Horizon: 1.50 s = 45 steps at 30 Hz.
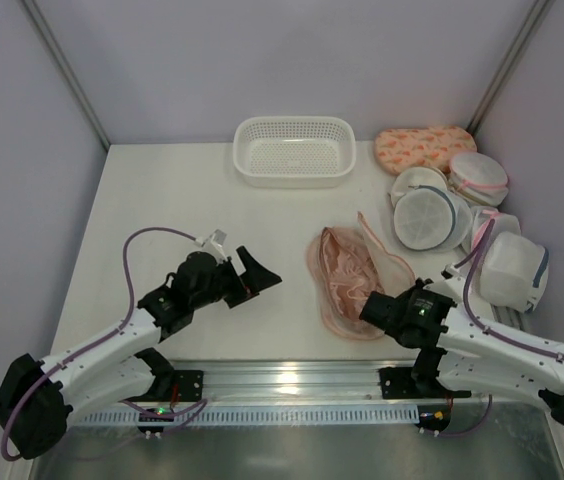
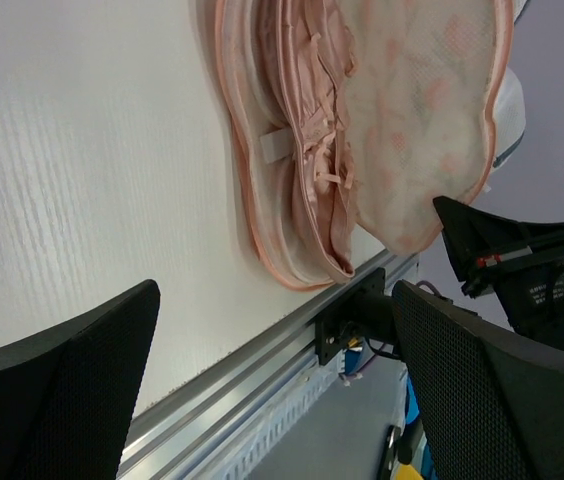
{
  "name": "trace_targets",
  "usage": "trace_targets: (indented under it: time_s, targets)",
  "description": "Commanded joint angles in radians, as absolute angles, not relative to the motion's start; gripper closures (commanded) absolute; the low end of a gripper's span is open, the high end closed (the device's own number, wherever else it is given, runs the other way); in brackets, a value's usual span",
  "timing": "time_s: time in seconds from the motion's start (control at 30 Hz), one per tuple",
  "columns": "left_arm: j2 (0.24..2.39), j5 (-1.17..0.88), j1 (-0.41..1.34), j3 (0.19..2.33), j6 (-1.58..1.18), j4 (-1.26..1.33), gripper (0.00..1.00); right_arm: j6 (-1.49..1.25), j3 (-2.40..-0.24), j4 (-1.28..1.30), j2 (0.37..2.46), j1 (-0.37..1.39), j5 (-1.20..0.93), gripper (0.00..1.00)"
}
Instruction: Unzip the laundry bag and remove the bra
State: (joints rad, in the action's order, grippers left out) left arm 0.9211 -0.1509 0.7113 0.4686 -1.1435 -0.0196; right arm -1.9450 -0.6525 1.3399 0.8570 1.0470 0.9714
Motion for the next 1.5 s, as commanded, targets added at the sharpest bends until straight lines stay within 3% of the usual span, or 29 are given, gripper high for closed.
trace_targets:
  time_s: [0.0,0.23,0.63,0.67,0.7,0.73,0.77,0.83,1.1,1.3,1.47]
  targets:
    - [0.928,-0.196,0.715,0.468,-1.135,0.017,0.01,-2.019,-0.701,1.542,0.888,0.959,1.090,0.96]
    - [0.980,-0.307,0.715,0.482,-1.163,0.152,0.01,-1.826,-0.785,1.539,0.827,0.795,1.198,0.97]
    - [1.207,-0.431,0.755,0.549,-1.258,0.425,0.01,-1.510,-0.896,1.534,0.549,0.779,1.259,0.93]
    - [1.225,-0.430,0.761,0.560,-1.258,0.429,0.01,-1.455,-0.902,1.525,0.539,0.779,1.250,0.64]
    - [1.244,-0.428,0.773,0.581,-1.261,0.433,0.00,-1.424,-0.910,1.511,0.534,0.779,1.221,0.47]
    - [1.282,-0.425,0.778,0.590,-1.264,0.440,0.01,-1.399,-0.908,1.485,0.528,0.779,1.204,0.37]
    - [1.299,-0.422,0.784,0.600,-1.267,0.462,0.01,-1.379,-0.907,1.476,0.528,0.779,1.189,0.21]
    - [1.360,-0.413,0.804,0.626,-1.273,0.479,0.00,-1.336,-0.887,1.451,0.534,0.779,1.149,0.02]
    - [1.574,-0.413,0.874,0.722,-1.313,0.629,0.02,-1.404,-0.905,1.479,0.607,0.778,1.132,0.00]
    - [1.715,-0.397,0.905,0.787,-1.364,0.727,0.05,-1.296,-0.894,1.390,0.603,0.779,1.120,0.01]
    - [1.790,-0.374,0.911,0.801,-1.377,0.755,0.09,-1.080,-0.815,1.160,0.569,0.778,1.022,0.01]
